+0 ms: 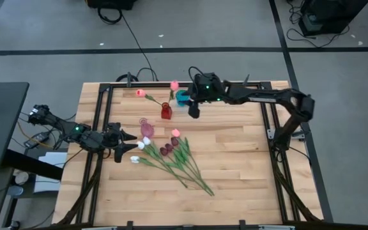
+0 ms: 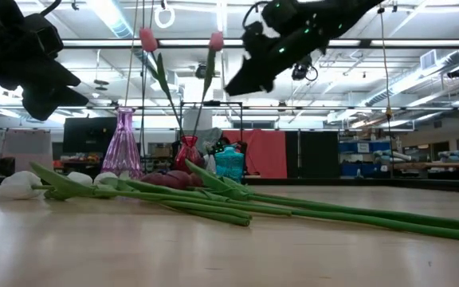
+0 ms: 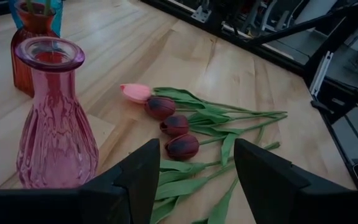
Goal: Sort flowers into vase by color
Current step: Put the pink tulip into the red vase
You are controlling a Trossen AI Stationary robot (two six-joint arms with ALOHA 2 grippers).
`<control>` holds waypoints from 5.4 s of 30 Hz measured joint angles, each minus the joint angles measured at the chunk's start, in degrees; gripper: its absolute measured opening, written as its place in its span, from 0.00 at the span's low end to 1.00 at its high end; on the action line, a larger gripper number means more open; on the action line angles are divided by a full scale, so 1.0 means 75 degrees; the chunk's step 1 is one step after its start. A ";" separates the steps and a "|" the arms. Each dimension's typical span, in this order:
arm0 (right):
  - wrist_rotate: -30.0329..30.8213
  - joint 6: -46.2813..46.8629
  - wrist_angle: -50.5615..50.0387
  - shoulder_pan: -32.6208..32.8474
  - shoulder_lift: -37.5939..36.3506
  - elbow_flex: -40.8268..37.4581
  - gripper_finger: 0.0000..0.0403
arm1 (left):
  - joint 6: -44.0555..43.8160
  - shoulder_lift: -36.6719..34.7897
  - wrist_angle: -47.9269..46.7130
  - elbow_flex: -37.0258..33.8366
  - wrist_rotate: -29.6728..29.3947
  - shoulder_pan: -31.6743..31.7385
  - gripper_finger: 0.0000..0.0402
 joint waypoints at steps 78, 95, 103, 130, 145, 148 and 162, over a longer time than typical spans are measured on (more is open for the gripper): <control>0.3683 0.3956 -0.6604 0.3293 0.1788 0.1810 0.01 | -0.0402 0.0032 -0.0087 0.0000 -0.0799 -0.0003 0.53; 0.3100 0.0417 0.2186 0.3065 -0.1210 -0.1719 0.01 | -0.0527 0.0029 -0.0125 0.0000 -0.0877 0.0000 0.53; 0.2279 0.1633 0.0670 0.2567 -0.1418 -0.2070 0.02 | -0.0551 0.0032 -0.0145 0.0000 -0.0878 -0.0001 0.53; 0.1959 0.2013 -0.2278 0.2341 0.2498 -0.0009 0.33 | -0.0548 0.0035 -0.0194 0.0000 -0.1225 0.0009 0.53; 0.1224 0.2220 -0.3887 0.2145 0.1870 -0.0023 0.01 | -0.0739 0.0033 -0.0257 0.0000 -0.0716 0.0006 0.53; 0.1208 0.2025 -0.3929 0.2145 0.1254 -0.0054 0.01 | -0.0900 0.0035 -0.0268 0.0000 -0.0446 0.0006 0.53; 0.0037 0.1890 0.0862 0.1873 -0.1384 -0.3447 0.00 | 0.0121 0.0029 0.0418 0.0000 -0.0580 -0.0159 0.53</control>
